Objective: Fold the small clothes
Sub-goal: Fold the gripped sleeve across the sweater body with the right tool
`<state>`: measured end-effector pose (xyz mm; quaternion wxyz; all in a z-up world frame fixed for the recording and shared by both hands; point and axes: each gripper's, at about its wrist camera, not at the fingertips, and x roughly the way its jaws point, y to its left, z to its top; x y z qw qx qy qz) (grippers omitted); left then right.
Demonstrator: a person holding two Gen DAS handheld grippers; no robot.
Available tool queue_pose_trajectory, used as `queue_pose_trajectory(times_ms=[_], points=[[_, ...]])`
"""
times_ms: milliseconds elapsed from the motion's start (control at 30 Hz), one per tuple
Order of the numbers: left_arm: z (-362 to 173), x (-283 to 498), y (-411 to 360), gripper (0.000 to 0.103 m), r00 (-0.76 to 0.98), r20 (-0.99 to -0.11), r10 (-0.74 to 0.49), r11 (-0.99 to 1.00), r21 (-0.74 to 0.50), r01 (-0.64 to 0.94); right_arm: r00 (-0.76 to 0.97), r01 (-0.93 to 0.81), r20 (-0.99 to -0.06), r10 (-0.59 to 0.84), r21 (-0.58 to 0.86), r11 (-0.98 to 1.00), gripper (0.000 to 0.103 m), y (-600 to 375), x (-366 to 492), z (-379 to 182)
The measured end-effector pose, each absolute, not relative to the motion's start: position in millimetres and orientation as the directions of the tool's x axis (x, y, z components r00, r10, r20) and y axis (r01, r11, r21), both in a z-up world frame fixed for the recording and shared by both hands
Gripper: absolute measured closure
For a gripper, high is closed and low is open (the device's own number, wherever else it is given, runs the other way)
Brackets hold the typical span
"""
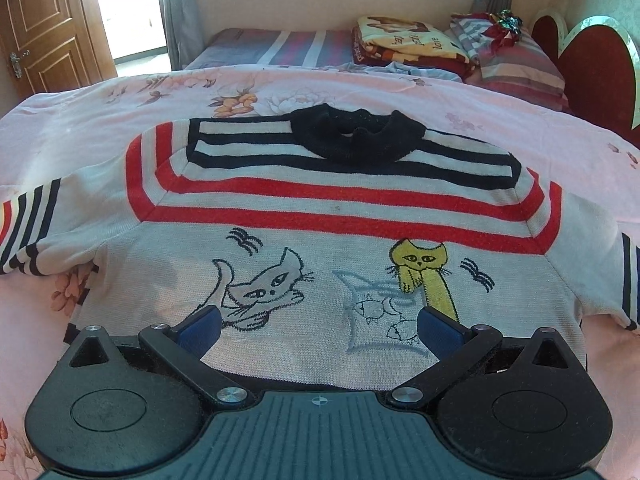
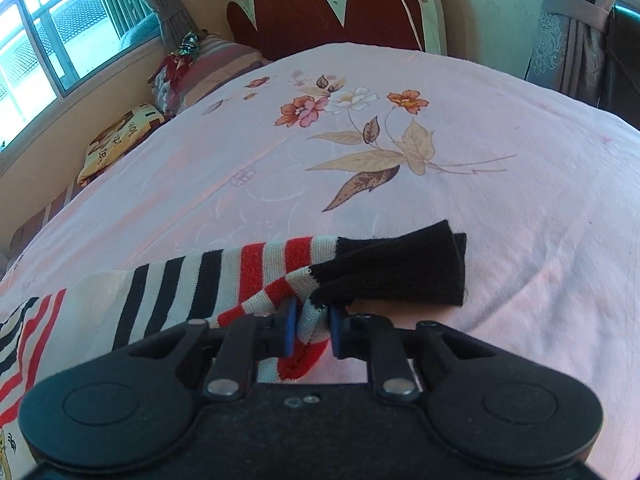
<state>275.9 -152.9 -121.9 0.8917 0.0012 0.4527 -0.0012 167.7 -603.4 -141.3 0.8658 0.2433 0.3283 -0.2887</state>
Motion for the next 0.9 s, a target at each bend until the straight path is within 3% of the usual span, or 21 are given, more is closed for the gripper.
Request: queue_pose_trajectory(times_ms=[167,400,533,633,767,833,900], points=[[-116,278,-141,0.0,0.593,-0.805,-0.037,0.999,-0.035,0.014,0.723,0.56,-0.614,-0.317,0.251,0.789,0.094,-581,176,-114],[-106,278,-97,0.0,0.611,-0.789,-0.066,0.992,-0.119,-0.046,0.861,0.217,-0.507,-0.023,0.326,0.92,0.095,-473,236,-66],[-105,282,-66,0.0,0.618,-0.784,-0.058,0.987,-0.139,-0.083,0.842,0.025,-0.513,0.164,0.341,0.94,0.095,-385,273,-70],[-114,294,-46,0.0,0.596,-0.796,-0.107,0.975,-0.2,-0.092,0.777,-0.063,-0.574,0.257,0.336,0.94,0.094,-325,295,-93],[-137,313,-35,0.0,0.543,-0.81,-0.221,0.954,-0.295,-0.052,0.645,-0.089,-0.699,0.31,0.334,0.938,0.072,-273,315,-131],[-148,322,-36,0.0,0.529,-0.801,-0.279,0.939,-0.342,-0.023,0.648,-0.089,-0.697,0.306,0.33,0.94,0.063,-269,305,-128],[-161,331,-40,0.0,0.507,-0.797,-0.328,0.919,-0.393,-0.023,0.697,-0.086,-0.664,0.271,0.298,0.951,0.042,-277,286,-112]])
